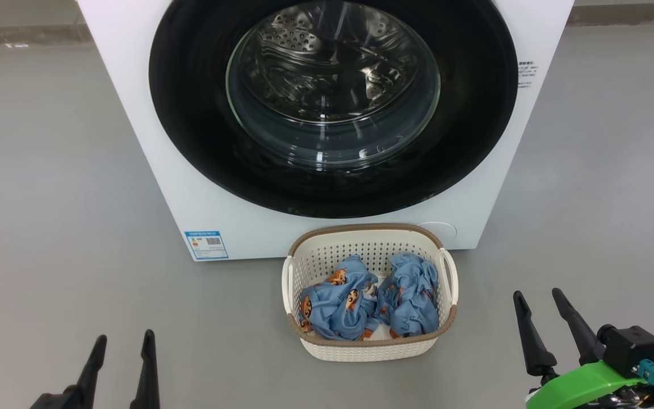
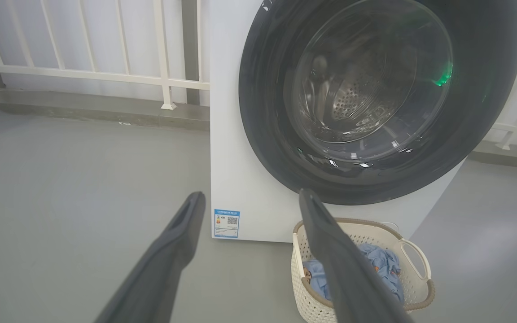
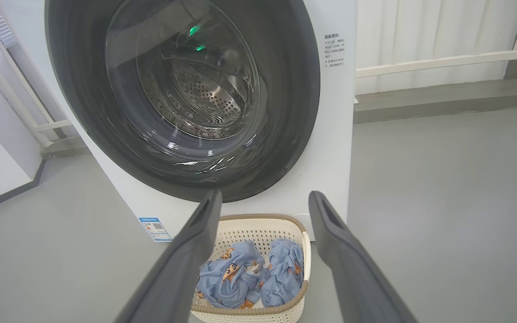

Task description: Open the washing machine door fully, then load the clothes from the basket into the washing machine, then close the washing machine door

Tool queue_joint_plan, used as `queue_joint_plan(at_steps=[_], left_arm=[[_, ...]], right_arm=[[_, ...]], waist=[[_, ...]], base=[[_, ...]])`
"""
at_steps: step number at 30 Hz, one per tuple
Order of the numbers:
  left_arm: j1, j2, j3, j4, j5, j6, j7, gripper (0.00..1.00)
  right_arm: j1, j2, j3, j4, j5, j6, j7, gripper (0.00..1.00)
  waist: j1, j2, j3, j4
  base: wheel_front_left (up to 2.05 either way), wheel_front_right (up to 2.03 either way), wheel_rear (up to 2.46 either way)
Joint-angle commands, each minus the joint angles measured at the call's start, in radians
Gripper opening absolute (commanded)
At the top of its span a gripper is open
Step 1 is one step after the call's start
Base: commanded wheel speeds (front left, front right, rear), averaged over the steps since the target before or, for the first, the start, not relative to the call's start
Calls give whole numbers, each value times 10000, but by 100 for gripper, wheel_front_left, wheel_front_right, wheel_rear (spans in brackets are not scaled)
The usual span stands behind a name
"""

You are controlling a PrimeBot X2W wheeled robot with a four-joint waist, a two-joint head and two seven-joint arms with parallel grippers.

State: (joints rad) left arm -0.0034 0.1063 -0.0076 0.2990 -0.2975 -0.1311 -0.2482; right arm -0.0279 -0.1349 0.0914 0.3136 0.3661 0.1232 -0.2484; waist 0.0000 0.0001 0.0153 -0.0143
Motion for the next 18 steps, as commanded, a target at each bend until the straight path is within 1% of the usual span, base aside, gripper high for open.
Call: queue_joint_plan(at_steps=[1, 12, 18], left_arm=[[-442, 166, 357, -147, 75, 4, -136, 100], [-534, 133, 522, -118, 253, 4, -136, 100], [-529, 77, 645, -172, 478, 4, -136, 100]], right_arm=[[-12, -116, 157, -270, -141, 75, -134, 100], [-12, -31, 35, -338, -213, 75, -134, 100], [-29, -7, 8, -386, -234, 75, -134, 100]], waist=[[0, -1, 10, -11], [0, -1, 30, 13], [0, -1, 55, 16]], base=[[0, 0, 0], [0, 0, 0], [3, 53, -56]])
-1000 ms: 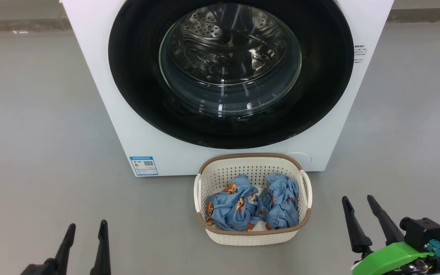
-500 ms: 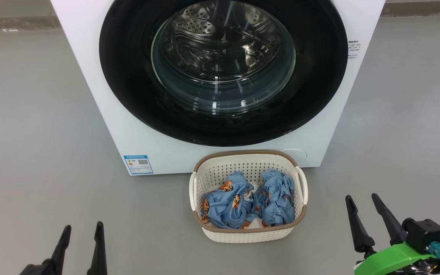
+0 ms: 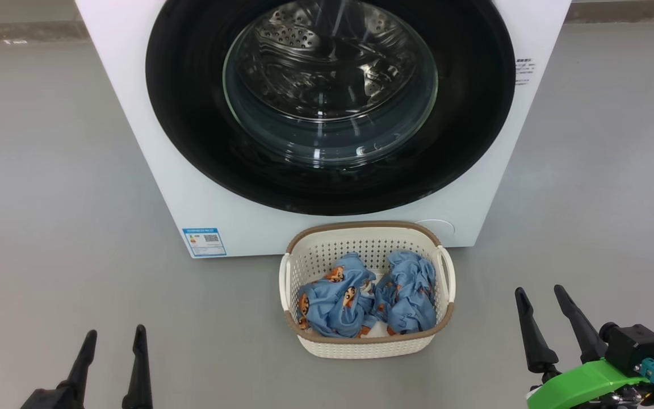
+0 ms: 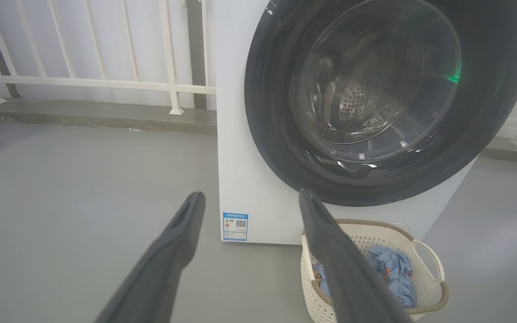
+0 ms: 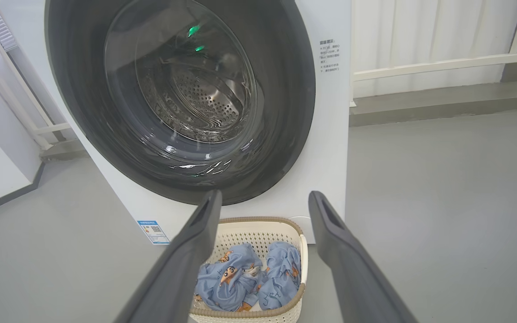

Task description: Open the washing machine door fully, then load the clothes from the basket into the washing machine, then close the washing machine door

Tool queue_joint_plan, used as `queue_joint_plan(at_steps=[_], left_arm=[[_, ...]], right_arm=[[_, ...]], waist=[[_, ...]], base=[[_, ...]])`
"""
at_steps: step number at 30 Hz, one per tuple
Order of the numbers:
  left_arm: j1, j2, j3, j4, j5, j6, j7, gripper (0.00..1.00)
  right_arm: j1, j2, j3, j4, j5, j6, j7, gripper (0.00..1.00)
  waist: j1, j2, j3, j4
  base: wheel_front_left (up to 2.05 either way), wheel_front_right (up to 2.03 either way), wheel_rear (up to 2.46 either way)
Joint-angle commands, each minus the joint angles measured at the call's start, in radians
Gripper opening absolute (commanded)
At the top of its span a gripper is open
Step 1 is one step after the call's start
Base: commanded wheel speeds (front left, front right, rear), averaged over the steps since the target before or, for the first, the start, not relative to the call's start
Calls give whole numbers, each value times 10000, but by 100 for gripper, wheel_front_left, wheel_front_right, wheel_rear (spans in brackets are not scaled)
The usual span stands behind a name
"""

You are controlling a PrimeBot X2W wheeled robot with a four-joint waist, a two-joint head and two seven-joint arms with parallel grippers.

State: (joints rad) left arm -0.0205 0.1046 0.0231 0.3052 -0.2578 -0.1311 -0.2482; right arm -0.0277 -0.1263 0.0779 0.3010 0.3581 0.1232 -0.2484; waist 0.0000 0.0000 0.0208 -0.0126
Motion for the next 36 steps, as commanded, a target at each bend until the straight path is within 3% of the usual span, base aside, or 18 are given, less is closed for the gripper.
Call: queue_joint_plan(at_steps=[1, 27, 36], left_arm=[[-363, 89, 355, -244, 107, 4, -136, 100], [-478, 13, 387, -311, 20, 4, -136, 100], [-430, 115, 245, -411, -272, 4, -136, 100]], right_arm=[[-38, -88, 145, -266, -155, 75, -134, 100], [-151, -50, 162, -260, -107, 75, -134, 100], [-141, -72, 178, -262, -85, 75, -134, 100]], waist=[[0, 0, 15, -3], [0, 0, 76, -36], [0, 0, 56, -32]], base=[[35, 75, -111], [92, 131, -223], [68, 68, -136]])
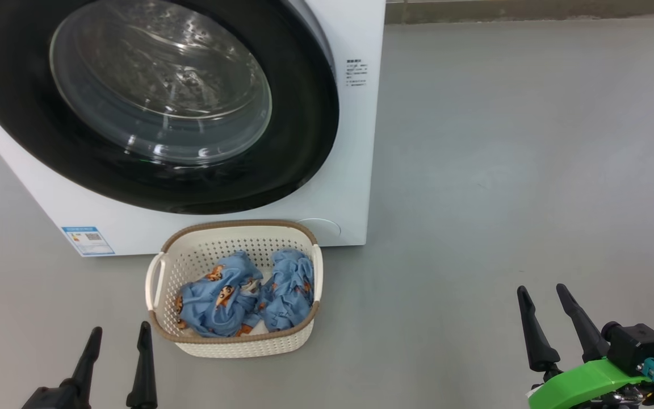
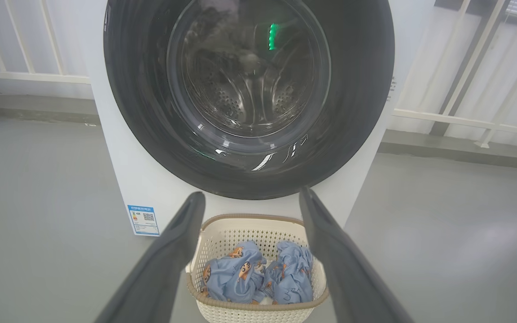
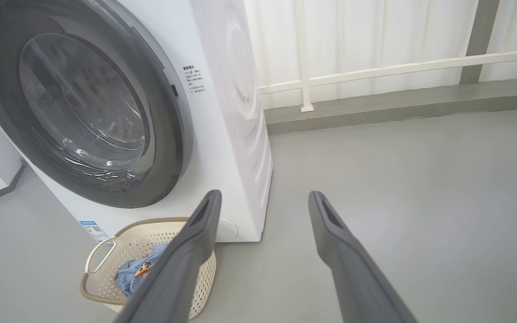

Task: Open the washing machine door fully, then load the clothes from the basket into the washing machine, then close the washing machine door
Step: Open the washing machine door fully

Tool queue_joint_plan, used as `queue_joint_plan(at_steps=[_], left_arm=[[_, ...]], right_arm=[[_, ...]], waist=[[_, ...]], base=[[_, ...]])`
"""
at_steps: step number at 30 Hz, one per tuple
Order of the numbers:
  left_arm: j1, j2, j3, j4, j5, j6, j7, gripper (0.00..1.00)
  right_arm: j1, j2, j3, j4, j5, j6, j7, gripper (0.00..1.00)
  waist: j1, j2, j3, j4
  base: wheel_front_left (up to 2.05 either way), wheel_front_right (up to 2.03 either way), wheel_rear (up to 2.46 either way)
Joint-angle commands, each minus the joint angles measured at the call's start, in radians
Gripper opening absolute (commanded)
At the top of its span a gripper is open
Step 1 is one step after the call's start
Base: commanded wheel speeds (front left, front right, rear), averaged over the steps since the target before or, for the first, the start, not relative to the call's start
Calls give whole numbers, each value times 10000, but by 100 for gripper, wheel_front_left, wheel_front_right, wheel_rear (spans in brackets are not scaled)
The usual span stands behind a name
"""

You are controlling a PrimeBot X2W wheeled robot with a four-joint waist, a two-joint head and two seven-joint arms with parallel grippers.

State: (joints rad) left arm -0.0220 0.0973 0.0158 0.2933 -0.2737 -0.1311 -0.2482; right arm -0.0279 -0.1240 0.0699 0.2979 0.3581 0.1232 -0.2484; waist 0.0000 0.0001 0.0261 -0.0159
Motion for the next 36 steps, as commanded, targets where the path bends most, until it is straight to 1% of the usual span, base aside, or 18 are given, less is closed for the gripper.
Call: queue_joint_plan(at_steps=[1, 16, 17, 18, 19, 20, 21, 28, 33, 34, 36], left_arm=[[-408, 190, 312, -290, -116, 4, -136, 100], [-345, 93, 240, -323, -151, 4, -136, 100], [-335, 75, 237, -325, -158, 4, -136, 100], [-327, 57, 235, -329, -164, 4, -136, 100], [-323, 40, 234, -330, -172, 4, -136, 100], [-323, 23, 235, -338, -181, 4, -136, 100], [-330, 6, 238, -344, -192, 4, -136, 100], [-514, -102, 140, -402, -248, 4, -136, 100], [-757, -144, 46, -413, -324, 4, -136, 100], [-757, -144, 46, -413, -324, 4, -136, 100], [-875, -158, -7, -411, -359, 4, -136, 100]], right_arm=[[-138, -99, 264, -232, -81, 75, -134, 100], [-349, -129, 375, -183, 9, 75, -134, 100], [-403, -118, 414, -174, 85, 75, -134, 87], [-471, -102, 439, -177, 188, 75, -134, 62], [-545, -81, 464, -170, 328, 75, -134, 43], [-639, -68, 490, -169, 472, 75, -134, 13], [-753, -53, 501, -172, 628, 75, -134, 0], [-1915, 126, 381, -103, 2067, 75, -134, 0], [-2958, 298, 225, -249, 3913, 75, -134, 0], [-2958, 298, 225, -249, 3913, 75, -134, 0], [-3381, 195, 176, -311, 4558, 75, -134, 0]], waist=[[0, -1, 1, 2], [0, -1, 94, 75], [0, -1, 108, 84], [0, -1, 125, 93], [0, -1, 140, 104], [0, -1, 182, 113], [0, -1, 209, 123], [0, -1, 620, 279], [0, -1, 985, 438], [0, -1, 985, 438], [0, -1, 1148, 528]], base=[[29, 29, -57], [3, 3, -5], [0, 0, 0], [0, 0, 0], [0, 0, 0], [0, 0, 0], [0, 0, 0], [0, 0, 0], [0, 0, 0], [0, 0, 0], [0, 0, 0]])
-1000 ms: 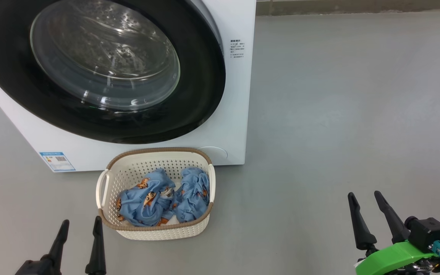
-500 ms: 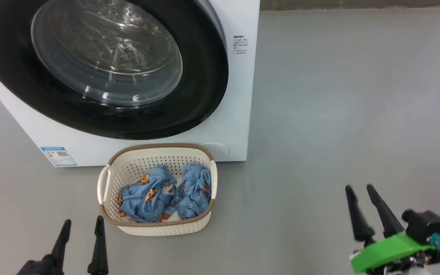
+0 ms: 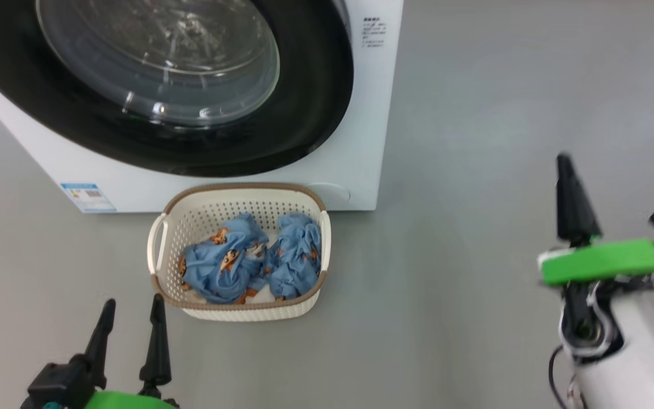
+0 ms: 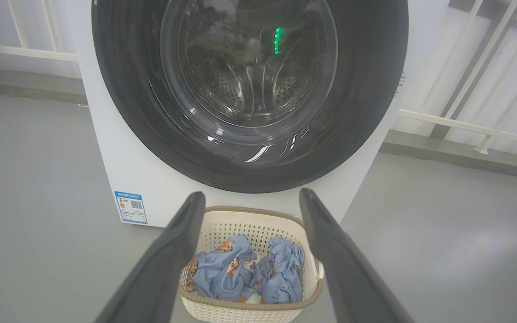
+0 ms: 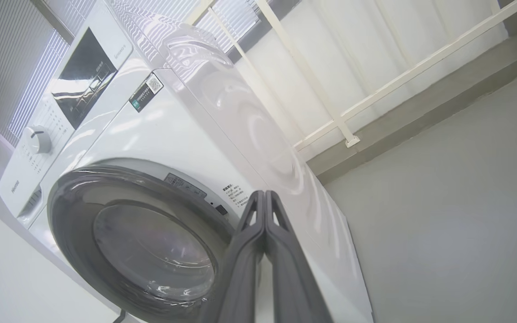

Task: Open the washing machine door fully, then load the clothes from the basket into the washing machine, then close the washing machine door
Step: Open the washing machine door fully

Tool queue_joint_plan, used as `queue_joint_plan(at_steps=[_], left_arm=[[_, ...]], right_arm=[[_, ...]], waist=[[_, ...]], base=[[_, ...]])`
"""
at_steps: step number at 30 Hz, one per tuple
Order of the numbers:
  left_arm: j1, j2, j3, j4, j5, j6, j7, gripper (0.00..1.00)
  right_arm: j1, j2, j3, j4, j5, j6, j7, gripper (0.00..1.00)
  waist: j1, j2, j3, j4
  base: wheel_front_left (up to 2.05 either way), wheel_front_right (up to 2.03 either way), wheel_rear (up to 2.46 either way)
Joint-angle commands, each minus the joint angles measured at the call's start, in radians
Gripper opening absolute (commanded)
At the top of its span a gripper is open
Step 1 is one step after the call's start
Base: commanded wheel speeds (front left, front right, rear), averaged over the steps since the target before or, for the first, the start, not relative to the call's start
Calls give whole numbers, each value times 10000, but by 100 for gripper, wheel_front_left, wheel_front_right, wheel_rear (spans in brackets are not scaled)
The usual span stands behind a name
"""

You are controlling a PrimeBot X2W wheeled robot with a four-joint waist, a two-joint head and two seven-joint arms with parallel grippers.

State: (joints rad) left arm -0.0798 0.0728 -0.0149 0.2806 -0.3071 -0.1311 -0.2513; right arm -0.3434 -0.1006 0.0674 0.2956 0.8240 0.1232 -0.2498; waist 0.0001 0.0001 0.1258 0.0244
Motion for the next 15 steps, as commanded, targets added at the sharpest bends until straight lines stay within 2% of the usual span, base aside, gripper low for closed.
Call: queue_joint_plan(at_steps=[1, 5, 15], left_arm=[[-359, 80, 269, -286, -41, 4, -105, 100], [-578, 54, 178, -276, -106, 4, -105, 100], [-1120, -33, -59, -263, -313, 4, -105, 100]], right_arm=[[-439, -100, 196, -306, 215, 75, -120, 0], [-1257, -406, 276, -394, 1776, 75, -120, 0], [-3116, -2025, 1397, -409, 5145, 75, -31, 0]], waist=[[-1, -1, 234, 174], [-1, -1, 544, 372], [-1, -1, 1385, 988]], base=[[0, 0, 0], [0, 0, 0], [0, 0, 0]])
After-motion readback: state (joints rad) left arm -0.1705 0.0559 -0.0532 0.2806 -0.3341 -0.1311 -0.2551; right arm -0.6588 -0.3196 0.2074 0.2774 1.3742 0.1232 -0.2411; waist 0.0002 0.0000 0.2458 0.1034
